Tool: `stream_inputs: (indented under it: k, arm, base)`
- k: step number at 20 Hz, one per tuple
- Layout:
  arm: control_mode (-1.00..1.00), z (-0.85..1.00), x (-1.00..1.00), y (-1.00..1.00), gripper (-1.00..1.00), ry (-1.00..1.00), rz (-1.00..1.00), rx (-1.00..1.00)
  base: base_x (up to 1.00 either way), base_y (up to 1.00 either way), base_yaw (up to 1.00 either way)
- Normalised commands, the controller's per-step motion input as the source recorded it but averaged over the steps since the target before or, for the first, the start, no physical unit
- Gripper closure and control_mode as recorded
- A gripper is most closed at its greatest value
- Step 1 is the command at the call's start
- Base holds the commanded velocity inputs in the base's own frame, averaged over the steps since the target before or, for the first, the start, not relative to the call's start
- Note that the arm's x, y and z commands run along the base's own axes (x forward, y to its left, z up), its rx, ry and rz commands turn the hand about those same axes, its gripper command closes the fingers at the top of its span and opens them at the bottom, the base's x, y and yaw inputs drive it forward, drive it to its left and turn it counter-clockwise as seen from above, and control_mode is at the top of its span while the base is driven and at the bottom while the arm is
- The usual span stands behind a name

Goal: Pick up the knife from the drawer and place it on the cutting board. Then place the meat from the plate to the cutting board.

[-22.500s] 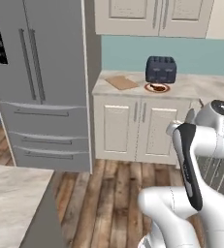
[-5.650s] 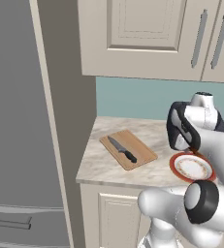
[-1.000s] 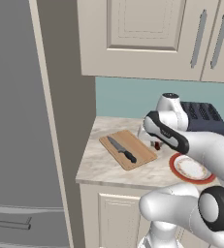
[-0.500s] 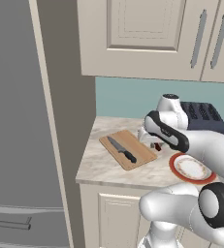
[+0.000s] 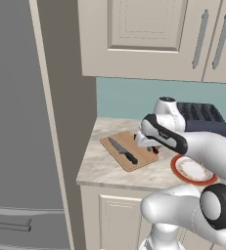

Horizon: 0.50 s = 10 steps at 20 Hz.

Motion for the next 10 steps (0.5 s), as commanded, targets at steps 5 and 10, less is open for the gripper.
stream_inputs:
  k: [5,10]
  arm:
    - [-1.0,-0.24,0.08,0.0,1.0,0.0,0.1,0.0]
    - [-1.0,-0.24,0.24,0.0,1.0,0.0,0.11,0.0]
  base:
    - [0.0,0.0,0.0]
    - [0.0,0.0,0.0]
